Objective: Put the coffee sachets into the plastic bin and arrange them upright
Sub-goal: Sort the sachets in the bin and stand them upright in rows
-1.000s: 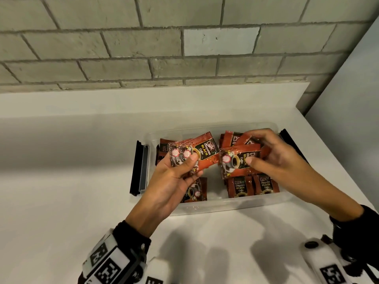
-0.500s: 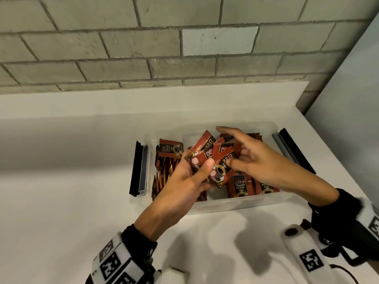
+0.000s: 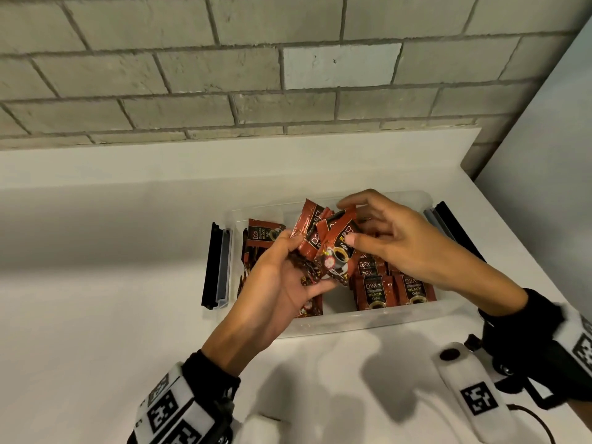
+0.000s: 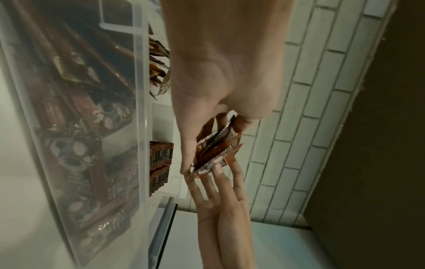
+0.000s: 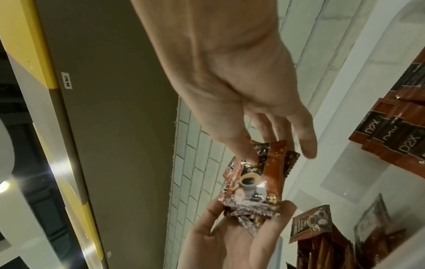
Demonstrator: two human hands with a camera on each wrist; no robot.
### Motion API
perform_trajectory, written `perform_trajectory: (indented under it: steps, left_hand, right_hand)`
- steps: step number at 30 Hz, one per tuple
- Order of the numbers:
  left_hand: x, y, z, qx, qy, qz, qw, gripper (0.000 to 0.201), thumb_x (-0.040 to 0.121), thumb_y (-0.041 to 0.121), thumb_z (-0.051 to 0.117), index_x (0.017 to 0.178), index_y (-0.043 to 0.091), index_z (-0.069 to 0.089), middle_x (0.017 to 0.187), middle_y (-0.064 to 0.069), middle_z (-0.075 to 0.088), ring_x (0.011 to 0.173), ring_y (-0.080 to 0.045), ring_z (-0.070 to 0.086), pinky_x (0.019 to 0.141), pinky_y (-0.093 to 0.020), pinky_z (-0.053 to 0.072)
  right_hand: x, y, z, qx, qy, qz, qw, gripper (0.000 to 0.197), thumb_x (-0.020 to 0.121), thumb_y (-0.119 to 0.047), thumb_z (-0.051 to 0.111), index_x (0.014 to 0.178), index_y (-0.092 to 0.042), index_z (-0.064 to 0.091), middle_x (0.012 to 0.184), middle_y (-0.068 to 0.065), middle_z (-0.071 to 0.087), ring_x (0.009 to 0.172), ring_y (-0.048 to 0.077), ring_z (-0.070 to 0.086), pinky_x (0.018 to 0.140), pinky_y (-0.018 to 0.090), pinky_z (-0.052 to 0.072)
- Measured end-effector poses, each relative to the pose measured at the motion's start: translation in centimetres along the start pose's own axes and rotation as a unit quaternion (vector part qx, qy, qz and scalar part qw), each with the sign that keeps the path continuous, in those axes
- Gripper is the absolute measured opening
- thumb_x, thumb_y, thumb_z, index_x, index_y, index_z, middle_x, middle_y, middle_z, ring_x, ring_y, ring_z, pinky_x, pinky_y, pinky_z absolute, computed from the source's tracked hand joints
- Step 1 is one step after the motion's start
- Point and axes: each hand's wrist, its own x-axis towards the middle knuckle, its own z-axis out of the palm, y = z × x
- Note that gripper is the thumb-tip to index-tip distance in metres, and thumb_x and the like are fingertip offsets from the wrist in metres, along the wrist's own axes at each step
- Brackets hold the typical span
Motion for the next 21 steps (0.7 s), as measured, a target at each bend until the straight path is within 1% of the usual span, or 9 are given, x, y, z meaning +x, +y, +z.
perform_trajectory:
  steps: [2,4,6,8,11,14,17,19,21]
  left_hand:
    - [-0.24,0.21,-0.36,-0.031,-0.038,-0.003,0.999,0.053,0.087,0.027,0.056,0.135,0.01,0.042,0.131,-0.017,0.057,0.12,-0.033,0.056,0.083,-0.048,0.054]
    - [-0.34,0.09,-0.63,-0.032,-0.084,-0.003,0.996,0.066,0.082,0.033,0.064,0.139,0.011,0.039,0.136,-0.019,0.052,0.124,-0.037,0.051,0.091,-0.056,0.048]
    - [-0.27,-0.11,-0.72,-0.018,-0.095,-0.008,0.995,0.084,0.07,0.036,0.079,0.14,0.014,0.039,0.137,-0.019,0.051,0.123,-0.038,0.052,0.094,-0.06,0.044]
    - [-0.29,-0.3,-0.74,-0.013,-0.108,-0.016,0.994,0.089,0.066,0.035,0.083,0.14,0.01,0.04,0.136,-0.019,0.052,0.123,-0.035,0.052,0.098,-0.06,0.042]
    - [-0.51,-0.16,-0.53,-0.038,-0.157,-0.03,0.986,0.074,0.073,0.046,0.074,0.134,0.009,0.052,0.135,-0.017,0.054,0.124,-0.031,0.051,0.107,-0.058,0.033]
    - [-0.57,-0.03,-0.61,-0.099,-0.197,-0.045,0.974,0.081,0.075,0.068,0.053,0.134,0.012,0.052,0.141,-0.017,0.048,0.131,-0.035,0.044,0.107,-0.067,0.024]
    - [-0.72,-0.07,-0.5,-0.136,-0.221,-0.032,0.965,0.072,0.078,0.075,0.029,0.12,0.029,0.064,0.136,-0.008,0.055,0.128,-0.032,0.048,0.106,-0.065,0.027]
    - [-0.71,-0.02,-0.6,-0.185,-0.209,-0.037,0.959,0.065,0.081,0.074,0.032,0.124,0.033,0.059,0.137,-0.012,0.053,0.13,-0.036,0.045,0.107,-0.066,0.024]
    - [-0.72,0.13,-0.54,-0.218,-0.189,-0.047,0.956,0.06,0.081,0.071,0.041,0.123,0.03,0.055,0.139,-0.017,0.05,0.132,-0.041,0.04,0.107,-0.067,0.018]
  right_hand:
    - [-0.05,-0.16,-0.06,0.015,0.002,0.002,1.0,0.039,0.089,-0.009,0.061,0.118,-0.034,0.053,0.103,-0.002,0.066,0.096,0.005,0.066,0.08,0.024,0.057]
    - [0.02,-0.1,-0.11,0.04,0.009,0.011,0.999,0.039,0.087,-0.007,0.063,0.117,-0.031,0.055,0.097,0.002,0.065,0.09,0.011,0.068,0.072,0.025,0.058]
    - [0.02,-0.18,-0.14,0.054,0.016,0.018,0.998,0.037,0.086,-0.007,0.064,0.116,-0.028,0.055,0.093,0.001,0.061,0.085,0.011,0.068,0.067,0.023,0.057]
    - [-0.04,-0.34,-0.12,0.058,0.009,0.015,0.998,0.037,0.086,-0.007,0.065,0.116,-0.027,0.056,0.091,-0.002,0.059,0.081,0.008,0.067,0.068,0.024,0.058]
    - [-0.2,-0.62,0.04,0.05,-0.003,0.009,0.999,0.038,0.085,-0.007,0.066,0.116,-0.028,0.057,0.082,-0.008,0.061,0.078,0.004,0.067,0.068,0.022,0.057]
    - [-0.4,-0.89,0.23,0.026,-0.016,0.001,1.0,0.038,0.085,-0.01,0.066,0.117,-0.028,0.056,0.086,-0.006,0.065,0.086,0.008,0.069,0.074,0.025,0.058]
    - [-0.35,-0.99,0.18,0.031,-0.019,0.002,0.999,0.037,0.085,-0.01,0.066,0.115,-0.029,0.056,0.096,0.002,0.065,0.09,0.013,0.069,0.072,0.028,0.059]
    - [-0.25,-0.91,0.05,0.037,-0.017,0.009,0.999,0.037,0.084,-0.01,0.067,0.114,-0.029,0.057,0.097,0.003,0.064,0.091,0.015,0.069,0.071,0.03,0.06]
    - [-0.22,-0.81,-0.07,0.04,-0.016,0.015,0.999,0.036,0.083,-0.009,0.067,0.113,-0.027,0.058,0.098,0.004,0.063,0.09,0.015,0.069,0.072,0.034,0.06]
